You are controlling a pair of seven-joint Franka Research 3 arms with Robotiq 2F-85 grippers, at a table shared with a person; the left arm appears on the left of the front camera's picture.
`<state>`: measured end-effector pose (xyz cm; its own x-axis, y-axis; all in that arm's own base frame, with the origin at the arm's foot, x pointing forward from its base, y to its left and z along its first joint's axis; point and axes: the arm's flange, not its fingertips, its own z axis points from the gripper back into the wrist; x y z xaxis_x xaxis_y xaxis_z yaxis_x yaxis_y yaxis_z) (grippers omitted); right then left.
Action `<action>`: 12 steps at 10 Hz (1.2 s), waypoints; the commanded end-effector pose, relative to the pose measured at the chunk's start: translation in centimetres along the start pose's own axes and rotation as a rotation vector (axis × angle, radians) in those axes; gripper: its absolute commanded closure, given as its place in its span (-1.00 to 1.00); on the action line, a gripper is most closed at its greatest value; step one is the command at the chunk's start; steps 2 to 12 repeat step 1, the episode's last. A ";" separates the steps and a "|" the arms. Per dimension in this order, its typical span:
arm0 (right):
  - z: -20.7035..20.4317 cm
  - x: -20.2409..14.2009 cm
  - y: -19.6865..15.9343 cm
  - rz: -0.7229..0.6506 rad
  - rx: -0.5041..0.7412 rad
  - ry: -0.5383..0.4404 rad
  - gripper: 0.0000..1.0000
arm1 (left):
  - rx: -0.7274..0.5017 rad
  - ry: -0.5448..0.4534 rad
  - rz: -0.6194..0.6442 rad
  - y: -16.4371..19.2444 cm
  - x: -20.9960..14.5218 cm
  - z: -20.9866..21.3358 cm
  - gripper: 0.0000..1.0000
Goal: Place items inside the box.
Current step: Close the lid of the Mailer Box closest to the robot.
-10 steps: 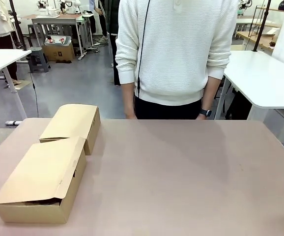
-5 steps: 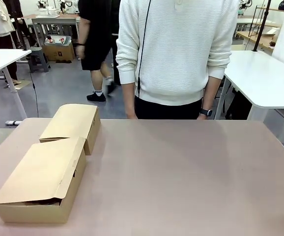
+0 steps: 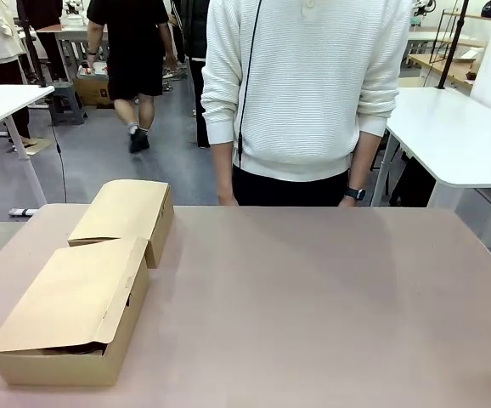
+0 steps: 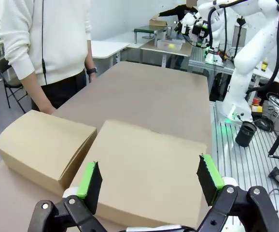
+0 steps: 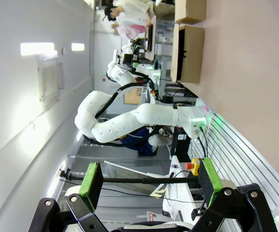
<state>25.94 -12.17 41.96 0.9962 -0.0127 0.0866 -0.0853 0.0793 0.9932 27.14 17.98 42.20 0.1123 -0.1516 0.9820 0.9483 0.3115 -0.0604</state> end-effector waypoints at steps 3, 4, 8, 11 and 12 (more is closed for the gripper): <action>0.2 -0.1 0.1 0.017 0.009 0.000 -1.00 | 0.008 -0.009 -0.013 -0.3 -0.2 -0.1 -1.00; 0.2 -0.1 0.1 0.017 0.009 0.000 -1.00 | 0.008 -0.009 -0.013 -0.3 -0.2 -0.1 -1.00; 0.2 -0.1 0.1 0.017 0.009 0.000 -1.00 | 0.008 -0.009 -0.013 -0.3 -0.2 -0.1 -1.00; 0.2 -0.1 0.1 0.017 0.009 0.000 -1.00 | 0.008 -0.009 -0.013 -0.3 -0.2 -0.1 -1.00; 0.2 -0.1 0.1 0.017 0.009 0.000 -1.00 | 0.008 -0.009 -0.013 -0.3 -0.2 -0.1 -1.00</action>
